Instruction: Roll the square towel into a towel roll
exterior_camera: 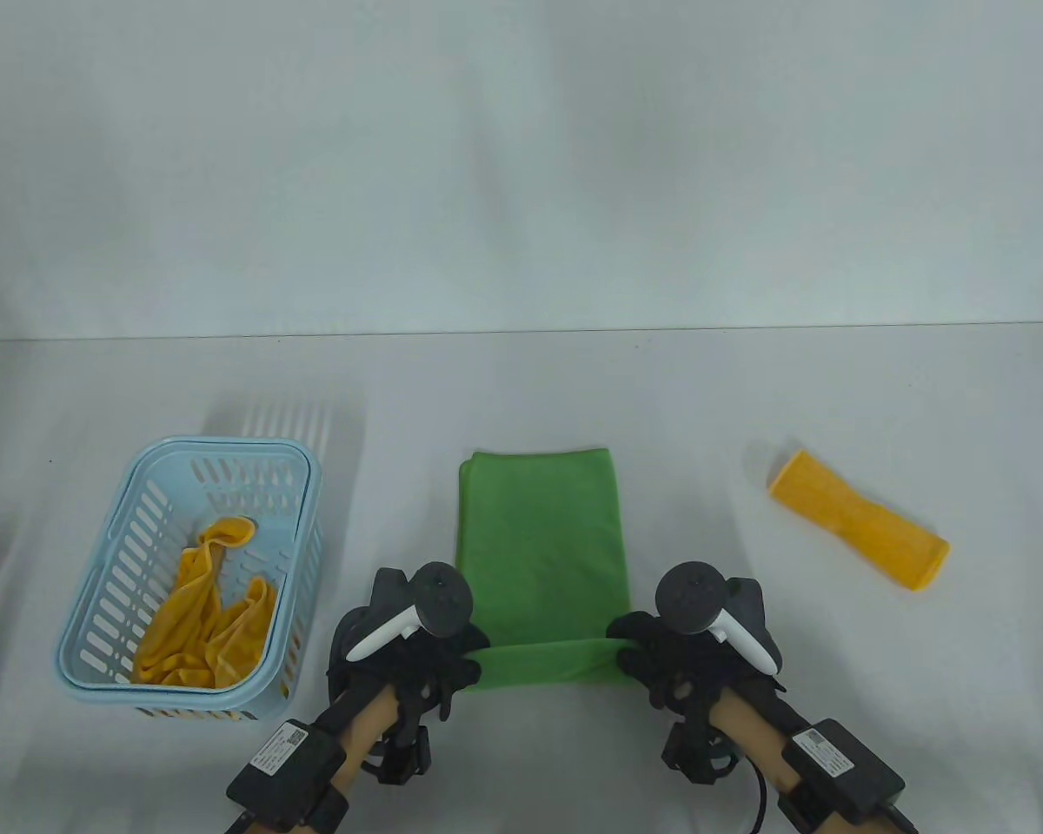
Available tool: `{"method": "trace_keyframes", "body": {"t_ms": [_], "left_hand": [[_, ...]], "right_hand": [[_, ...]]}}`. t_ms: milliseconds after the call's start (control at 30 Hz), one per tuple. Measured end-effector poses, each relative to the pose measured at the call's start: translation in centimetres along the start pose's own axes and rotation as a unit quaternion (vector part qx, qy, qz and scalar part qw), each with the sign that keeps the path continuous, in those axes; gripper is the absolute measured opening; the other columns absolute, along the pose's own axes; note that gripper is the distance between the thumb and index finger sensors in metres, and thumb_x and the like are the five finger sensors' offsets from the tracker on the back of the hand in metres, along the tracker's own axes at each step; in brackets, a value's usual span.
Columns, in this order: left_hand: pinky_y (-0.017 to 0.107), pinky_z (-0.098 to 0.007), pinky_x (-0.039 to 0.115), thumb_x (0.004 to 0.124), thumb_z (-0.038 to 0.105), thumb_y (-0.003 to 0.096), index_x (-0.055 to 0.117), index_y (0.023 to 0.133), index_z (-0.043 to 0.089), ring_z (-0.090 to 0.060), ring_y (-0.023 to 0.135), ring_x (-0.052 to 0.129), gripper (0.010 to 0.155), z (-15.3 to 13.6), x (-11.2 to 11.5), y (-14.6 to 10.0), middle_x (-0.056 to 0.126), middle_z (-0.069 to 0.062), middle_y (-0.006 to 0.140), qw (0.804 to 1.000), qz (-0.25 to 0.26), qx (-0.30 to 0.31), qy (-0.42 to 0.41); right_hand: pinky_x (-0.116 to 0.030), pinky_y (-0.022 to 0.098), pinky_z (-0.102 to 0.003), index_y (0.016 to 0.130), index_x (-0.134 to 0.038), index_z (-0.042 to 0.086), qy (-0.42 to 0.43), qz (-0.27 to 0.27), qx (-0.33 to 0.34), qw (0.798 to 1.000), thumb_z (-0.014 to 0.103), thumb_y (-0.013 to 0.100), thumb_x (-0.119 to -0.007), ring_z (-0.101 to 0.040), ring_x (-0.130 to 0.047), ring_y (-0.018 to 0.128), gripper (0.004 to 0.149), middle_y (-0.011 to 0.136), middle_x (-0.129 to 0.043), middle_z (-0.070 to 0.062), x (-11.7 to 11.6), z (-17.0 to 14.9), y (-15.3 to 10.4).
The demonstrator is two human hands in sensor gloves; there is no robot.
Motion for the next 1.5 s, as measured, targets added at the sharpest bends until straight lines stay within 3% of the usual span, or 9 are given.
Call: {"method": "trace_keyframes", "body": {"t_ms": [267,533,800,1033,1100,1200,1367,1500], "left_hand": [[0.063,-0.047,0.077,0.079,0.051,0.0364,0.079,0.085,0.033,-0.014,0.057,0.101,0.052,-0.8,0.1,0.7,0.094,0.011,0.074,0.993,0.070,-0.073,0.056],[0.065,-0.047,0.076,0.076,0.054,0.0368,0.072,0.093,0.033,-0.013,0.060,0.099,0.060,-1.5,-0.1,0.7,0.090,0.011,0.079,0.988,0.097,-0.103,0.060],[0.066,-0.049,0.076,0.076,0.057,0.0350,0.073,0.096,0.032,-0.018,0.071,0.101,0.066,-1.3,-1.5,-0.3,0.091,0.007,0.089,0.985,0.135,-0.091,0.058],[0.068,-0.051,0.073,0.077,0.062,0.0321,0.068,0.099,0.033,-0.021,0.081,0.096,0.074,1.7,-2.0,-1.8,0.084,0.006,0.096,0.976,0.178,-0.033,0.118],[0.070,-0.051,0.071,0.077,0.061,0.0321,0.066,0.100,0.036,-0.021,0.084,0.092,0.074,2.7,-1.7,-1.9,0.080,0.007,0.099,0.976,0.170,0.000,0.136],[0.073,-0.051,0.067,0.077,0.057,0.0338,0.060,0.101,0.042,-0.020,0.093,0.082,0.071,4.0,-0.3,-1.8,0.069,0.008,0.105,0.978,0.118,0.057,0.163],[0.073,-0.051,0.066,0.077,0.056,0.0342,0.060,0.101,0.040,-0.021,0.096,0.078,0.071,4.3,1.4,-1.0,0.065,0.007,0.107,0.971,0.094,0.046,0.216],[0.075,-0.050,0.063,0.077,0.055,0.0345,0.052,0.104,0.038,-0.021,0.100,0.070,0.076,3.9,2.3,-0.4,0.056,0.007,0.110,0.969,0.078,0.035,0.233]], "right_hand": [[-0.075,0.049,-0.047,0.085,-0.071,0.033,-0.009,-0.080,-0.043,0.996,0.048,0.032,-0.082,-0.020,-0.091,0.052,0.057,0.061,-0.093,0.007,-0.1,-0.7,0.6],[-0.074,0.051,-0.048,0.088,-0.069,0.033,0.002,-0.084,-0.059,0.995,0.050,0.032,-0.081,-0.022,-0.091,0.056,0.060,0.067,-0.092,0.007,0.6,-1.1,0.3],[-0.071,0.058,-0.053,0.091,-0.065,0.033,0.039,-0.117,-0.039,0.992,0.052,0.032,-0.079,-0.027,-0.089,0.069,0.064,0.079,-0.088,0.003,2.6,-0.7,-0.8],[-0.069,0.060,-0.054,0.093,-0.061,0.034,-0.023,-0.130,0.034,0.991,0.053,0.031,-0.079,-0.028,-0.085,0.076,0.066,0.086,-0.083,0.003,2.3,2.2,-2.5],[-0.065,0.063,-0.055,0.094,-0.056,0.035,-0.043,-0.103,0.073,0.991,0.052,0.032,-0.079,-0.029,-0.079,0.082,0.068,0.092,-0.075,0.002,1.5,3.2,-2.7],[-0.058,0.067,-0.057,0.096,-0.051,0.037,-0.095,-0.059,0.094,0.989,0.050,0.032,-0.079,-0.030,-0.067,0.092,0.071,0.101,-0.062,0.003,-0.2,4.3,-2.8],[-0.052,0.070,-0.058,0.095,-0.058,0.033,-0.212,-0.062,0.073,0.973,0.050,0.032,-0.080,-0.030,-0.059,0.098,0.069,0.105,-0.057,0.004,-2.1,4.6,-2.4],[-0.054,0.070,-0.058,0.096,-0.056,0.031,-0.257,-0.061,0.064,0.962,0.051,0.031,-0.081,-0.030,-0.062,0.097,0.072,0.106,-0.057,0.004,-3.4,4.3,-2.0]]}}
Point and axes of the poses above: the tracker on the back of each hand, its own z axis roughly to the thumb side, its own y axis roughly from the wrist to the fingertips, x = y × z, the point moved 2 cm from there along y, roughly from the wrist to the fingertips
